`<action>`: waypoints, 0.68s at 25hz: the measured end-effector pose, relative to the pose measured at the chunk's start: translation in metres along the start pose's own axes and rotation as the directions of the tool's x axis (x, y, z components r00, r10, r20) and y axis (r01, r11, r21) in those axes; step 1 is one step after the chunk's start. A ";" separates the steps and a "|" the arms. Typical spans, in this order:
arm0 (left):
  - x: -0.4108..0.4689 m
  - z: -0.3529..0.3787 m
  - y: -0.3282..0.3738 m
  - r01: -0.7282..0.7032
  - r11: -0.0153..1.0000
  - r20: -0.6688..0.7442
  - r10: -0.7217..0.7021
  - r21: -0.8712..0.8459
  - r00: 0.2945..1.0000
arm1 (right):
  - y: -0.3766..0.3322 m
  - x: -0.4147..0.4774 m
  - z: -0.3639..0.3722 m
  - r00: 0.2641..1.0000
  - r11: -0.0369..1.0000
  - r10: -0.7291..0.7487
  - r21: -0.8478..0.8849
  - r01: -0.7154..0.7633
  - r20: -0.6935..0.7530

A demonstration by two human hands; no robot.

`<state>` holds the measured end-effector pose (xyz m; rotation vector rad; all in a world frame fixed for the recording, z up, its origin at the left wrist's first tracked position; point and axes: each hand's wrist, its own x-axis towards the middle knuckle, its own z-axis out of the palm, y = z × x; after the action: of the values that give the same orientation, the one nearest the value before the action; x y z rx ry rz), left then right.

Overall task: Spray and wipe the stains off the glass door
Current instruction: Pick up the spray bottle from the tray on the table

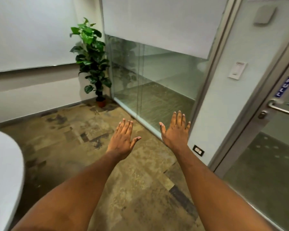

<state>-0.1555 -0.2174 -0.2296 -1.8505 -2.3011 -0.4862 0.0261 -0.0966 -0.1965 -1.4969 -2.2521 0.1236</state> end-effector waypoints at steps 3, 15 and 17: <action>-0.054 0.004 -0.057 0.088 0.996 0.036 -0.088 0.002 0.995 | -0.059 -0.031 0.041 0.995 0.998 -0.058 0.031 0.056 0.086; -0.292 0.009 -0.238 0.551 0.833 0.115 -0.543 -0.047 0.832 | -0.299 -0.179 0.176 0.857 0.951 -0.308 0.115 0.286 0.413; -0.325 0.004 -0.254 0.637 0.769 0.135 -0.627 -0.051 0.768 | -0.330 -0.201 0.189 0.809 0.929 -0.367 0.133 0.346 0.460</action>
<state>-0.3271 -0.5633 -0.3756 -1.0863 -3.0103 -0.5835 -0.2672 -0.3823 -0.3269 -1.0686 -2.8623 0.4712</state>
